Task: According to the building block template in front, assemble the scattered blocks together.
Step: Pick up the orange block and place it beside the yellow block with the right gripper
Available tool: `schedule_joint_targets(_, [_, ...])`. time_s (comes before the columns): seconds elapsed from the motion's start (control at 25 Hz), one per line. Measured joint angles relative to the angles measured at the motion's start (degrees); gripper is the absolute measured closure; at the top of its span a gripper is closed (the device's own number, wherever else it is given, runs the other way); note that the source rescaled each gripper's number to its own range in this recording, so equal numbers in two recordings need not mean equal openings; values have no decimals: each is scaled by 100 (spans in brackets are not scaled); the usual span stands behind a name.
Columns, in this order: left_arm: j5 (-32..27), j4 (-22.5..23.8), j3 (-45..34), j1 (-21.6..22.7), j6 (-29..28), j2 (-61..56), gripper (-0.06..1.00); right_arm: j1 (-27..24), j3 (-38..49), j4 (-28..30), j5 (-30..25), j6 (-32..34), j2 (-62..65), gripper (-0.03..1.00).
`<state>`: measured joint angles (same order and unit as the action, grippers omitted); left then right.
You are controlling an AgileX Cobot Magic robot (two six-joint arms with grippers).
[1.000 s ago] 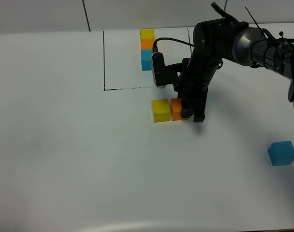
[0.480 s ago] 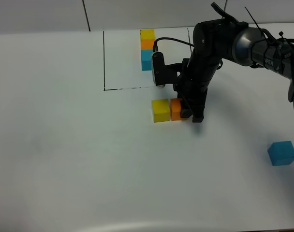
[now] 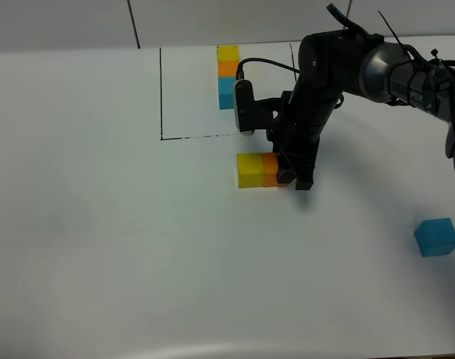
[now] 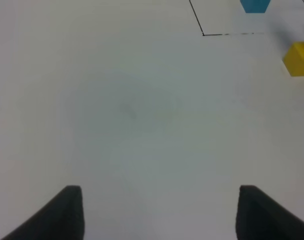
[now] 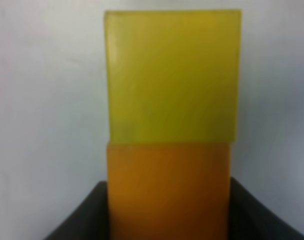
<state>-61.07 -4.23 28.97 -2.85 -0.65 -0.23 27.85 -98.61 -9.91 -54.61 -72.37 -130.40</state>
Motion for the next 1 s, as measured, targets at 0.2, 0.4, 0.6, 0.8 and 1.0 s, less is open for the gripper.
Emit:
schedule_joint_targets(0.2, [0, 0, 0, 0, 0, 0, 56, 4, 0, 26, 0, 8, 0, 95])
schedule_joint_targets(0.4, [0, 0, 0, 0, 0, 0, 56, 28, 0, 86, 0, 41, 0, 95])
schedule_joint_targets(0.6, [0, 0, 0, 0, 0, 0, 56, 38, 0, 141, 1, 72, 6, 90])
schedule_joint_targets(0.8, [0, 0, 0, 0, 0, 0, 56, 43, 0, 187, -32, 234, 61, 57])
schedule_joint_targets(1.0, [0, 0, 0, 0, 0, 0, 56, -22, 0, 338, -143, 951, 374, 43])
